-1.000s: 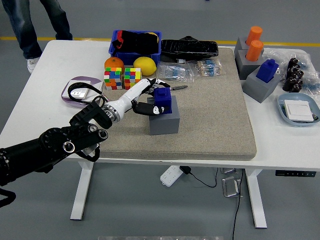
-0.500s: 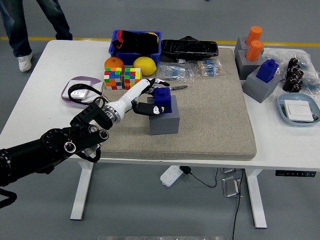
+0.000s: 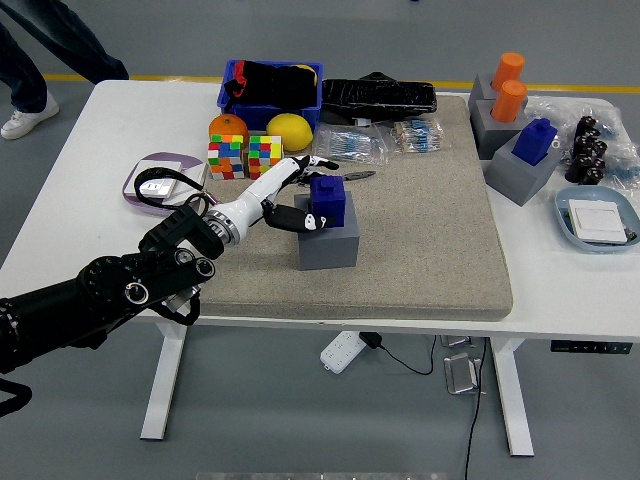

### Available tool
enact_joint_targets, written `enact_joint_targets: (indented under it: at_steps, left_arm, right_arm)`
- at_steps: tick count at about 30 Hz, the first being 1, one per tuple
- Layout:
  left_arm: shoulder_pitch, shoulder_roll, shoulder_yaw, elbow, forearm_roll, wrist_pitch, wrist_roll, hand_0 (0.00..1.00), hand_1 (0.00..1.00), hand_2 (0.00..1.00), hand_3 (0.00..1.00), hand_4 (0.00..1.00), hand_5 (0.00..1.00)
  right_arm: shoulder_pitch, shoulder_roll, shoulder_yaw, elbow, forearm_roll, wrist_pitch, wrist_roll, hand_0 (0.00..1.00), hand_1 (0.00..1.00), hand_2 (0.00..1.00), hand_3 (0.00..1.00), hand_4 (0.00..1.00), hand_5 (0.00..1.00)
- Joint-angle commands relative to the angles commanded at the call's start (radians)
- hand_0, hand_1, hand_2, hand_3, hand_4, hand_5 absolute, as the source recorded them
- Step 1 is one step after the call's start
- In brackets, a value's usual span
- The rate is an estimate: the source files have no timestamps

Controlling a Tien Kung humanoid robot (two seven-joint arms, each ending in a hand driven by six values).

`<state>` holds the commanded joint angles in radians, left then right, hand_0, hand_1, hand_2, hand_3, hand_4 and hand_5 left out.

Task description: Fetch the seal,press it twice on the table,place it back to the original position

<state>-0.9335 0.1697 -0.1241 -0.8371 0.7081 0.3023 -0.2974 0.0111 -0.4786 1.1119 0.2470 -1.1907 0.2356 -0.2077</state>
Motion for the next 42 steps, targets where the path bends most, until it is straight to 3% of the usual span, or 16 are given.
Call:
enact_joint_targets:
  at_steps: [10,15,16,21,22,27,28,31,36,42]
  left_arm:
    - [-0.004,0.010,-0.044,-0.013,-0.011,-0.017,0.003,0.813,0.801,0.716,0.817,0.902,0.002]
    - [0.001,0.018,-0.091,-0.016,-0.039,-0.080,0.014,0.813,0.801,0.716,0.817,0.902,0.002]
    - [0.003,0.019,-0.101,-0.018,-0.041,-0.100,0.023,0.875,0.873,0.832,0.890,0.998,0.232]
    - [0.007,0.030,-0.141,-0.035,-0.060,-0.183,0.056,0.875,0.873,0.832,0.890,0.998,0.232]
    - [0.007,0.033,-0.151,-0.038,-0.069,-0.204,0.064,0.931,0.958,0.944,0.969,0.998,0.480]
    - [0.010,0.047,-0.188,-0.039,-0.103,-0.272,0.095,0.931,0.958,0.944,0.969,0.998,0.480]
    - [0.010,0.049,-0.194,-0.036,-0.110,-0.278,0.098,0.998,0.998,0.998,0.998,0.998,0.732]
    - [0.012,0.055,-0.211,-0.020,-0.126,-0.260,0.079,0.998,0.998,0.998,0.998,0.998,0.732]
    - [0.025,0.066,-0.243,0.023,-0.173,-0.171,0.002,0.998,0.998,0.998,0.998,0.998,0.765]
    - [0.033,0.098,-0.249,0.087,-0.238,-0.137,-0.040,0.986,0.970,0.956,0.955,0.998,0.776]
  right_arm:
    - [0.000,0.002,0.007,0.000,-0.001,0.001,0.001,0.848,0.768,0.766,0.733,0.845,0.617]
    - [0.001,0.002,0.008,0.000,-0.003,0.002,0.001,0.848,0.768,0.766,0.733,0.845,0.617]
    - [0.001,0.002,0.008,0.000,-0.003,0.002,0.001,0.848,0.768,0.765,0.734,0.845,0.617]
    - [0.001,0.001,0.005,-0.001,-0.002,0.002,0.002,0.848,0.768,0.765,0.734,0.845,0.617]
    - [0.001,0.000,0.003,-0.001,-0.002,0.002,0.002,0.848,0.768,0.765,0.734,0.845,0.617]
    - [0.004,-0.004,-0.010,0.000,0.003,0.001,0.002,0.848,0.768,0.765,0.734,0.845,0.617]
    - [0.005,-0.005,-0.012,0.000,0.004,0.002,0.002,0.848,0.768,0.765,0.734,0.845,0.618]
    - [0.005,-0.006,-0.017,0.001,0.007,0.001,0.002,0.848,0.768,0.765,0.734,0.845,0.618]
    - [-0.001,-0.005,-0.015,0.001,0.008,0.000,0.002,0.847,0.768,0.764,0.733,0.846,0.618]
    - [-0.011,0.002,-0.001,-0.001,0.007,-0.001,0.001,0.847,0.768,0.765,0.733,0.846,0.618]
